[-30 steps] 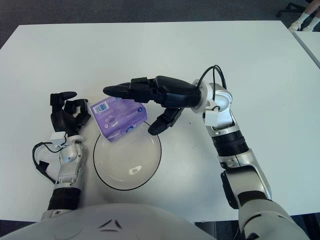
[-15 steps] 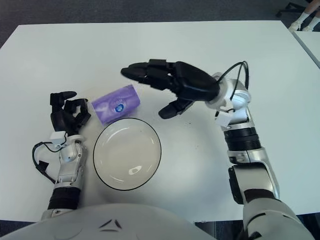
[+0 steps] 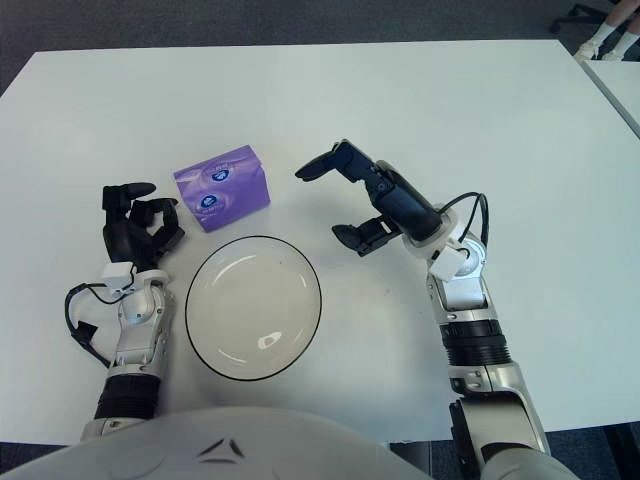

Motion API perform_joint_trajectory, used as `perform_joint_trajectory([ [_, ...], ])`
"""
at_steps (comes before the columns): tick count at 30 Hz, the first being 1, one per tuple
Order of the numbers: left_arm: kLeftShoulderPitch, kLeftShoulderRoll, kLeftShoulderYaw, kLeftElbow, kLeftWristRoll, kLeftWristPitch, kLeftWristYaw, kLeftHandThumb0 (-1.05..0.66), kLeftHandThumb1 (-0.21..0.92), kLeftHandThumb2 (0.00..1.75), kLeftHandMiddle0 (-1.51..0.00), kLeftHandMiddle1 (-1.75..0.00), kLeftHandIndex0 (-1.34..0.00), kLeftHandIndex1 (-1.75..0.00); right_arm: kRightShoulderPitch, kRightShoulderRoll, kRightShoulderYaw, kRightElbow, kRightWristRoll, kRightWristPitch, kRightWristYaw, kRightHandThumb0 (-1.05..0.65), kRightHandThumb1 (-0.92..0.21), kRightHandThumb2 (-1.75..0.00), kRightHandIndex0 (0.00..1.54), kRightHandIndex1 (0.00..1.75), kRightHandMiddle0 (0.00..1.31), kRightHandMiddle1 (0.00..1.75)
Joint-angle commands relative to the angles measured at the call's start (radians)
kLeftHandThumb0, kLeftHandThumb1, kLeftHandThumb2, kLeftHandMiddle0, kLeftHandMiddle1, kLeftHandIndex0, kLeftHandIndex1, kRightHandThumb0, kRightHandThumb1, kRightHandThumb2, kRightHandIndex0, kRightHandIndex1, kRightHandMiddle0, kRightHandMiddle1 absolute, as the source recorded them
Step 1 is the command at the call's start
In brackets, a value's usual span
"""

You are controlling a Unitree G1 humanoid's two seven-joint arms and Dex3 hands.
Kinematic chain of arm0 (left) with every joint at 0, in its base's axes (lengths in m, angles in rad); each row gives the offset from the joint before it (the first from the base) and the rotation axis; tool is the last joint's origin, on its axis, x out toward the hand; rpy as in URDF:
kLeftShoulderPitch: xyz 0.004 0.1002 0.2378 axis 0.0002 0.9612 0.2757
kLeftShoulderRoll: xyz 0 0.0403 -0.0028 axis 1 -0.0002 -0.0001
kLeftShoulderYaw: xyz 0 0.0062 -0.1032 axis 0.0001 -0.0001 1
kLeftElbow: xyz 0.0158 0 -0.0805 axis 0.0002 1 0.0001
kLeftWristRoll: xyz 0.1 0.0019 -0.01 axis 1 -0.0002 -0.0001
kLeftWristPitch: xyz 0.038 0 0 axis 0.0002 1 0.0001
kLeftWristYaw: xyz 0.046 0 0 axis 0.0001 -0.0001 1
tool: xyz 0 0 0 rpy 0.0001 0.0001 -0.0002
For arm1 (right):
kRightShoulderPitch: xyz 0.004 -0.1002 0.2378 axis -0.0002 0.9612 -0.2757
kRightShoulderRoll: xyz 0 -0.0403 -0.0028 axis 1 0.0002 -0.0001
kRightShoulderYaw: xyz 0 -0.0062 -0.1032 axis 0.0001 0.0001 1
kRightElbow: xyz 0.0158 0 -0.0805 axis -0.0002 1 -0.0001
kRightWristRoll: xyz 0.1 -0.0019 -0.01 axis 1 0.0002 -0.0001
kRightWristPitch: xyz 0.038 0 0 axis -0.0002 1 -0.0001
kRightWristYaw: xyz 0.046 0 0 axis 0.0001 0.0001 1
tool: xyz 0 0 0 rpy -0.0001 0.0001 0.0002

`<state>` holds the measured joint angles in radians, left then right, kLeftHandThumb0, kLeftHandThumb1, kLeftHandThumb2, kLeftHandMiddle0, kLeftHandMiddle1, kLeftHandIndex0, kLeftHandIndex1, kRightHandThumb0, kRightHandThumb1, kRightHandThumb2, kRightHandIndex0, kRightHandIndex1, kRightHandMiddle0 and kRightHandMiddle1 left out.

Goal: Put the tissue paper into the plate.

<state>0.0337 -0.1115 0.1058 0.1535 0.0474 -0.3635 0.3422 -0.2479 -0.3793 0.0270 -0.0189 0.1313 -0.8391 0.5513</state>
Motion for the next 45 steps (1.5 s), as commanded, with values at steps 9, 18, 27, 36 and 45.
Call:
perform_joint_trajectory([
  [9, 0.085, 0.003, -0.011, 0.102, 0.028, 0.006, -0.005, -0.01, 0.52, 1.01, -0.56, -1.51, -0.29, -1.75, 0.001, -0.007, 0.001, -0.031, -0.006, 0.004, -0.019, -0.27, -0.46, -1.35, 0.26, 1.47, 0.00, 1.52],
  [18, 0.082, 0.006, -0.012, 0.103, 0.040, 0.007, 0.007, -0.01, 0.47, 1.06, -0.62, -1.47, -0.32, -1.75, 0.170, 0.205, 0.017, -0.105, 0.170, 0.400, -0.267, -0.07, -0.23, -1.45, 0.58, 1.67, 0.44, 1.62],
  [27, 0.077, 0.005, -0.013, 0.102, 0.038, 0.014, 0.004, -0.01, 0.45, 1.08, -0.64, -1.46, -0.33, -1.75, -0.027, 0.234, 0.036, 0.025, -0.137, 0.334, -0.348, -0.08, -0.48, -1.10, 0.45, 1.67, 0.39, 1.71],
  [36, 0.075, -0.003, -0.015, 0.102, 0.037, 0.019, 0.007, -0.01, 0.46, 1.07, -0.62, -1.48, -0.33, -1.75, -0.270, 0.074, 0.112, 0.142, -0.170, 0.213, -0.112, -0.82, -0.89, -0.82, 0.05, 1.17, 0.05, 1.34],
  [45, 0.076, -0.011, -0.012, 0.111, 0.028, 0.006, 0.012, -0.01, 0.48, 1.06, -0.60, -1.50, -0.31, -1.75, -0.416, 0.005, 0.205, 0.204, -0.249, 0.100, 0.011, -1.03, -0.92, -0.70, 0.00, 0.17, 0.00, 0.35],
])
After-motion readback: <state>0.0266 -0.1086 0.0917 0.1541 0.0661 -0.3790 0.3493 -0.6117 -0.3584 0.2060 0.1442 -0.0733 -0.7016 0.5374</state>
